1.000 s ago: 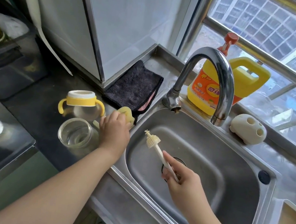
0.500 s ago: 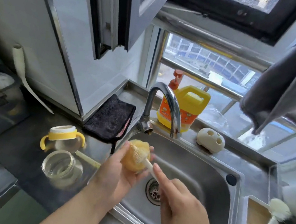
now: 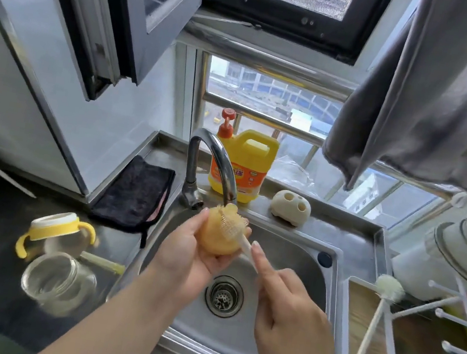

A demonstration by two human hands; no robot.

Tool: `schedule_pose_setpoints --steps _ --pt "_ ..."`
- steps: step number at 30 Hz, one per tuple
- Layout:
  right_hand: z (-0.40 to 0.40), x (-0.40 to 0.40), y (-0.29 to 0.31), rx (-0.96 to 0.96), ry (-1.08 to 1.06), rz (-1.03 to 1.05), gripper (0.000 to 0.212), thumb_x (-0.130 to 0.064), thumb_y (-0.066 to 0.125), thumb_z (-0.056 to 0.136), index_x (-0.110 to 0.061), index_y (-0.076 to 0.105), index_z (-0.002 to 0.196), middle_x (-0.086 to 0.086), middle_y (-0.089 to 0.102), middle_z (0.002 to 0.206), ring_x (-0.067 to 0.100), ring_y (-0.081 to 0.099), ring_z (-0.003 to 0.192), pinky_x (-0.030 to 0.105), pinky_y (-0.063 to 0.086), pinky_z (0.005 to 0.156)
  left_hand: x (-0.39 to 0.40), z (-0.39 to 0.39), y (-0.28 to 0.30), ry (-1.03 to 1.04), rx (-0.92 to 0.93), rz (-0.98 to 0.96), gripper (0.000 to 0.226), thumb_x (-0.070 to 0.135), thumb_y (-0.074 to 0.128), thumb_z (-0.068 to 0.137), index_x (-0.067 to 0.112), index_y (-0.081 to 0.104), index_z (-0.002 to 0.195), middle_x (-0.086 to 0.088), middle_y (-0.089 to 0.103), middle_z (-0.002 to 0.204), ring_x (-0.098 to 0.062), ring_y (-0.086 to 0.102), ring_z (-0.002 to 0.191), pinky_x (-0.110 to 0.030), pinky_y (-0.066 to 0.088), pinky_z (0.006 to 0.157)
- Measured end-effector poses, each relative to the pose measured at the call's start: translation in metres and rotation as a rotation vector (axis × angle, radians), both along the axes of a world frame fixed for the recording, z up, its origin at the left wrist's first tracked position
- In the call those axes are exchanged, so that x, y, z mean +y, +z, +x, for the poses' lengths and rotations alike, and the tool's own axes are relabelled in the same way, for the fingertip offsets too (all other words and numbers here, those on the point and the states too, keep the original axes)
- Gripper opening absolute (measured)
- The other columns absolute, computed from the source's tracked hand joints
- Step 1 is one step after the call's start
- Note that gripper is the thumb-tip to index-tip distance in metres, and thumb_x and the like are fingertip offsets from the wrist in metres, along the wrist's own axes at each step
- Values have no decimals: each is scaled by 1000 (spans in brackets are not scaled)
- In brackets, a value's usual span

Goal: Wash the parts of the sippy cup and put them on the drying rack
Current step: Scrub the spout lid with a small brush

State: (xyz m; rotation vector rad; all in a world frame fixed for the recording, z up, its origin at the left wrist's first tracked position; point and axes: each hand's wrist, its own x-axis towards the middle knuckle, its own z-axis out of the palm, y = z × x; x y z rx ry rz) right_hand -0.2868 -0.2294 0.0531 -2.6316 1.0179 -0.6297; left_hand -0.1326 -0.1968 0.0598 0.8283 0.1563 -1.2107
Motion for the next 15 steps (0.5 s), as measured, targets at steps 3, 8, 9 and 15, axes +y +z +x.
schedule_pose_setpoints --steps 3,8,9,15 --pt "-13 1 2 32 83 -8 57 -22 50 78 -43 46 132 -12 56 73 11 48 45 22 39 33 1 -5 0 30 69 -34 44 31 32 101 -2 59 112 -24 66 105 -33 62 97 -42 48 88" --pt "-31 -10 18 59 -24 82 52 -33 38 83 -47 45 133 -12 49 76 12 45 53 6 16 39 3 4 6 32 18 -73 39 31 34 101 2 58 111 -23 69 100 -31 68 87 -41 45 91" --pt "-27 -15 22 44 -47 90 52 -34 37 83 -47 43 134 -13 50 78 13 47 61 8 19 38 3 0 6 7 0 -61 37 30 36 101 2 59 110 -22 70 98 -30 68 85 -42 46 90" --pt "-28 4 24 57 8 92 50 -36 39 84 -47 45 133 -18 50 75 6 46 50 16 32 37 1 -1 8 -23 69 -82 45 32 42 97 -5 53 120 -25 66 111 -32 67 94 -42 55 76"
